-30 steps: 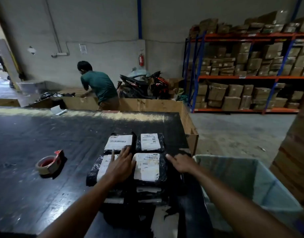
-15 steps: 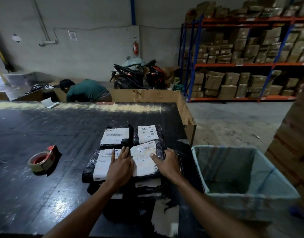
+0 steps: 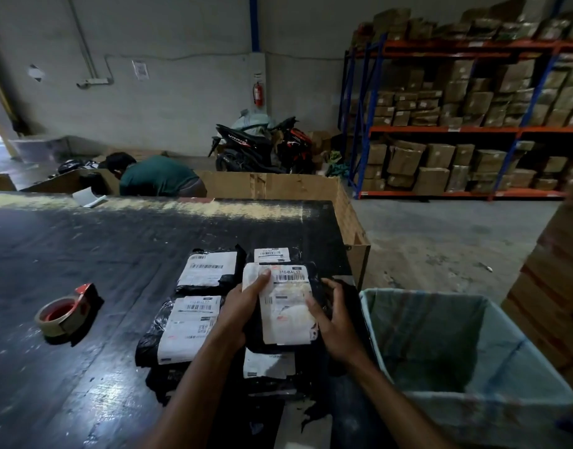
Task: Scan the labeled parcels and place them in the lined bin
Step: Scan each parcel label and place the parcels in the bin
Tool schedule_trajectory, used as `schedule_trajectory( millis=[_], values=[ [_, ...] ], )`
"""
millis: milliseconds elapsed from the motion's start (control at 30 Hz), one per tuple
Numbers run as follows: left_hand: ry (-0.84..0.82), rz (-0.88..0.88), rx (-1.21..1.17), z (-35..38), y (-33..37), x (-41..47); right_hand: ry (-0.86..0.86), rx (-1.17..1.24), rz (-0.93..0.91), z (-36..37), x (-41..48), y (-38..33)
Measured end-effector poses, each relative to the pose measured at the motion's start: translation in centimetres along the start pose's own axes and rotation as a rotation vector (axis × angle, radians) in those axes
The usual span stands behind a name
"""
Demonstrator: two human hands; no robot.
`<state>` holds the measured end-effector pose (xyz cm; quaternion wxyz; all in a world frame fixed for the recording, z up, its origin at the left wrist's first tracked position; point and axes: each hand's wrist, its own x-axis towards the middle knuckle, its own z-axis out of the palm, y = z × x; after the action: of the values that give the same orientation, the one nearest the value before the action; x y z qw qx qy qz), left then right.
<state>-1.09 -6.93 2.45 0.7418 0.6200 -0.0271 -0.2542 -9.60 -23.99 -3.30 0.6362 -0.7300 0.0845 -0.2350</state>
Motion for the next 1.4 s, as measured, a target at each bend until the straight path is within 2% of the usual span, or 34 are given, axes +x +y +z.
schedule_trajectory(
  millis=[33,100,167,200,267,333,400,567,700,733,800,867,933,1000,1100,1267,1400],
  values=[
    [0.023,0.031,-0.003,0.3,-0.3,-0.2,0.011,-0.075,0.025,-0.8,0.4,0.4],
    [0.023,0.074,-0.024,0.0,-1.7,0.0,0.186,-0.288,0.139,-2.7,1.6,2.2],
    [0.023,0.064,-0.069,-0.4,-2.9,-0.1,0.348,-0.439,0.33,-4.7,3.9,5.2],
    [0.032,0.041,-0.083,-0.6,-3.3,0.0,0.349,-0.49,0.436,-5.3,5.0,6.6],
    [0.05,-0.007,-0.085,-0.9,-3.8,0.2,0.168,-0.635,0.588,-5.7,7.1,10.3],
    [0.068,-0.03,-0.047,-1.1,-4.0,0.3,-0.011,-0.783,0.684,-4.7,7.4,10.7],
    [0.09,-0.024,-0.016,-1.2,-4.3,0.5,0.005,-0.815,0.714,-3.9,7.1,10.2],
    [0.125,0.039,0.127,-1.1,-4.8,0.7,0.036,-0.631,0.709,-3.5,7.2,8.1],
    [0.145,0.047,0.163,-1.0,-5.1,1.5,0.139,-0.465,0.572,-4.3,9.2,1.8],
    [0.144,0.045,0.169,-1.1,-5.1,1.7,0.111,-0.411,0.559,-4.5,9.8,-0.1],
    [0.152,-0.006,0.183,-1.2,-4.9,2.4,-0.077,-0.345,0.582,-4.3,10.1,-4.4],
    [0.157,-0.141,0.208,-1.9,-4.8,3.7,-0.274,-0.378,0.6,-2.8,8.8,-8.5],
    [0.154,-0.234,0.226,-3.2,-5.4,6.0,-0.366,-0.409,0.61,-0.8,7.1,-10.9],
    [0.138,-0.275,0.25,-4.4,-6.3,8.5,-0.406,-0.467,0.612,1.1,5.7,-12.2],
    [0.193,-0.226,0.199,-2.2,-4.9,6.4,-0.41,-0.551,0.568,1.7,5.3,-14.0],
    [0.429,-0.067,0.381,0.4,-5.0,3.2,-0.376,-0.454,0.504,0.3,5.9,-18.3],
    [0.412,-0.044,0.421,0.6,-4.9,2.3,-0.409,-0.438,0.468,-0.8,5.4,-21.1]
  ],
)
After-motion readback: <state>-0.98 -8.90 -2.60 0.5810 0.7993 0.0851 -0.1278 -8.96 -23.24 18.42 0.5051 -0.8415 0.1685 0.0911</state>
